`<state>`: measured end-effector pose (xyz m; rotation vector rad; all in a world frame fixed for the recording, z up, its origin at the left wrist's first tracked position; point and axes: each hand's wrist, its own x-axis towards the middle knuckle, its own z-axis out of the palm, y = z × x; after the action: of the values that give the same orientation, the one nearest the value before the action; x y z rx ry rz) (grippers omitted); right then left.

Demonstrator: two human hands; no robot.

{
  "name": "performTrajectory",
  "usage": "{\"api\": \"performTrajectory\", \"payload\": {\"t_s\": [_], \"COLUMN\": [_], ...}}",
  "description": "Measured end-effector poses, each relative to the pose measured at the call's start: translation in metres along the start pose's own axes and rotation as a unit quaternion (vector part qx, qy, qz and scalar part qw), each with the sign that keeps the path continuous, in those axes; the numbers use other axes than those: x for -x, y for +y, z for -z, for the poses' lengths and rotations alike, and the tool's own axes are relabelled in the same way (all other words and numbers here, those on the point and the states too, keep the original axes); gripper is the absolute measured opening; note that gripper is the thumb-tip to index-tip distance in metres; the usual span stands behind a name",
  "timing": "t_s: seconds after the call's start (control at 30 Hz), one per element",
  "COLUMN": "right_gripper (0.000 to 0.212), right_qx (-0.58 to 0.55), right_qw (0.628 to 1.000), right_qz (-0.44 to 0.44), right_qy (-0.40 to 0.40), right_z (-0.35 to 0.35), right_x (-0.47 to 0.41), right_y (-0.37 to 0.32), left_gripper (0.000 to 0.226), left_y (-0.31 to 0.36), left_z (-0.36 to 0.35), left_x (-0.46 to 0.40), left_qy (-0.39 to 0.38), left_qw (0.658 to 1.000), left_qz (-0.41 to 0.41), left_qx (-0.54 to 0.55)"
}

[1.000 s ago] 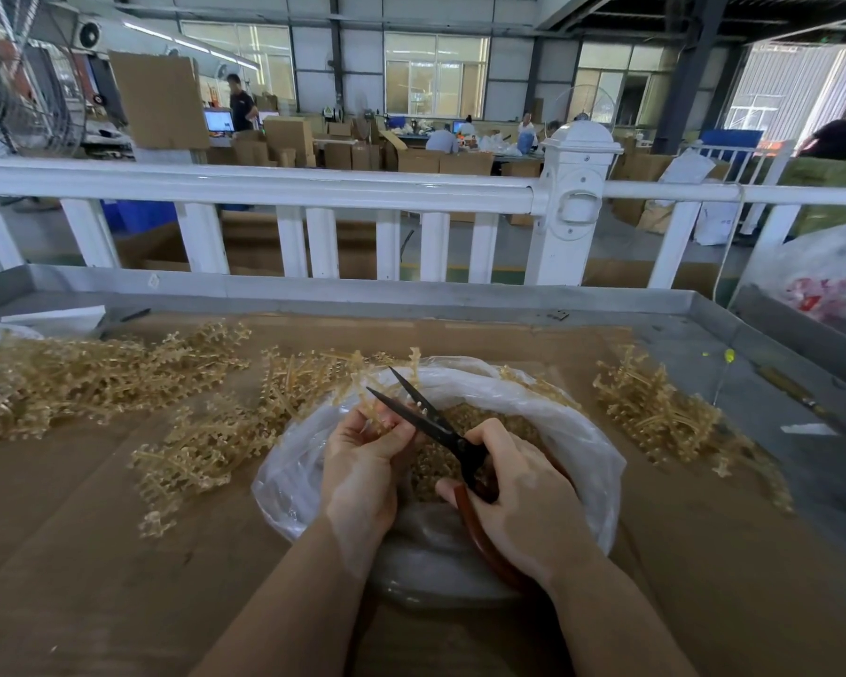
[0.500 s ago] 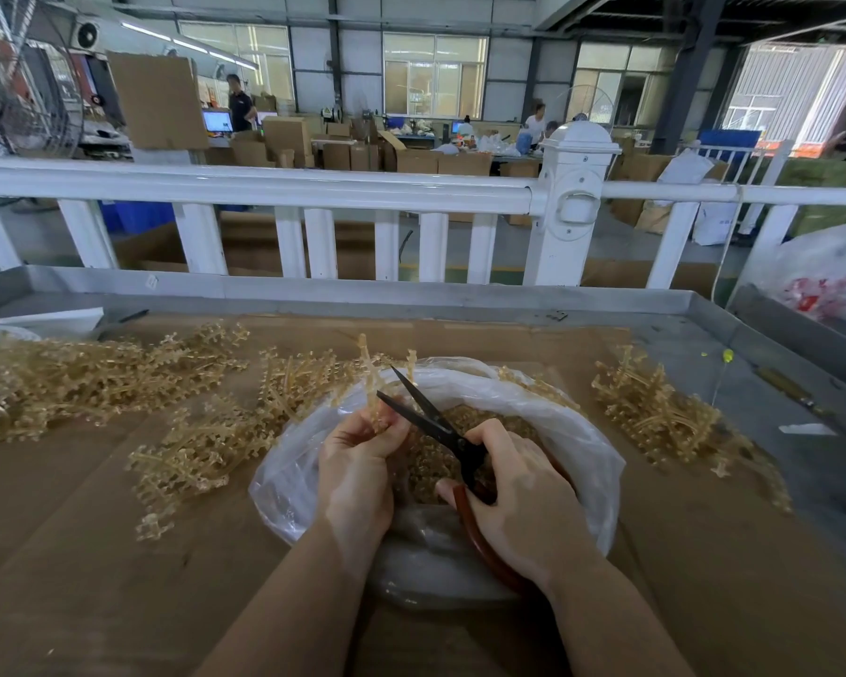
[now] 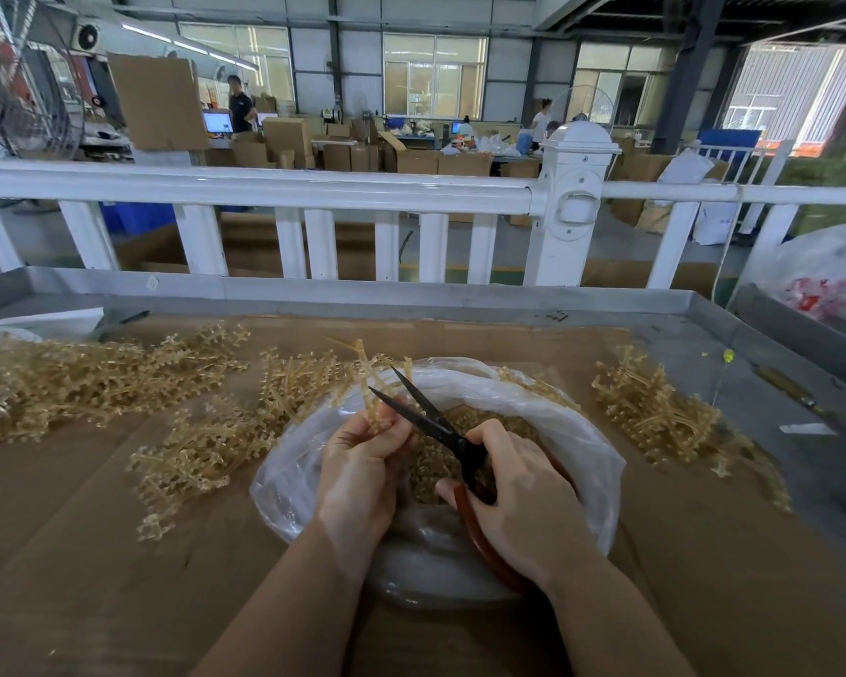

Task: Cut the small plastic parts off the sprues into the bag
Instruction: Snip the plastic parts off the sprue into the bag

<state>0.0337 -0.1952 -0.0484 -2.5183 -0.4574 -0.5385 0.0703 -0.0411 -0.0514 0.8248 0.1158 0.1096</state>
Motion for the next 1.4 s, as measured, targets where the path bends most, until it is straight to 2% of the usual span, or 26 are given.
{"api": "performTrajectory", "payload": {"t_s": [0.17,0.37,0.83,0.93,1.4], "right_gripper": [0.036,0.038,0.039,0.038,0.040], "right_qx": [-0.008,-0.015,-0.010,0.001,0.027], "right_qw": [1.000,1.000,1.000,1.000,0.999], "right_qz": [0.006,0.011,0.011,0.015,0.020], "right_qy": [0.003,-0.004,-0.004,-0.003,0.007], "right_z": [0.0010,0.0039,0.0033,0.0027,0.0029], "right_x": [-0.0012,-0.0015,-0.0021,-0.0022,-0.0012], "right_y": [0.0003,-0.0009,-0.0017,-0.0009,-0.0024], "left_gripper": [0.042,0.022,0.008,0.019,0.019], "left_y": [0.0006,0.0022,0.0063,0.0047,0.0021], "left_z": [0.0003,-0.0007,-0.0014,-0.0033,-0.0016], "left_x": [0.0007,0.0025,0.0015,0.0014,-0.0001], "left_qy": [-0.025,-0.031,-0.027,-0.009,-0.016], "left_qw": [0.999,0.999,0.998,0.998,0.998], "left_qz": [0.011,0.022,0.060,0.058,0.047], "left_qx": [-0.025,-0.012,0.019,0.016,0.035]}}
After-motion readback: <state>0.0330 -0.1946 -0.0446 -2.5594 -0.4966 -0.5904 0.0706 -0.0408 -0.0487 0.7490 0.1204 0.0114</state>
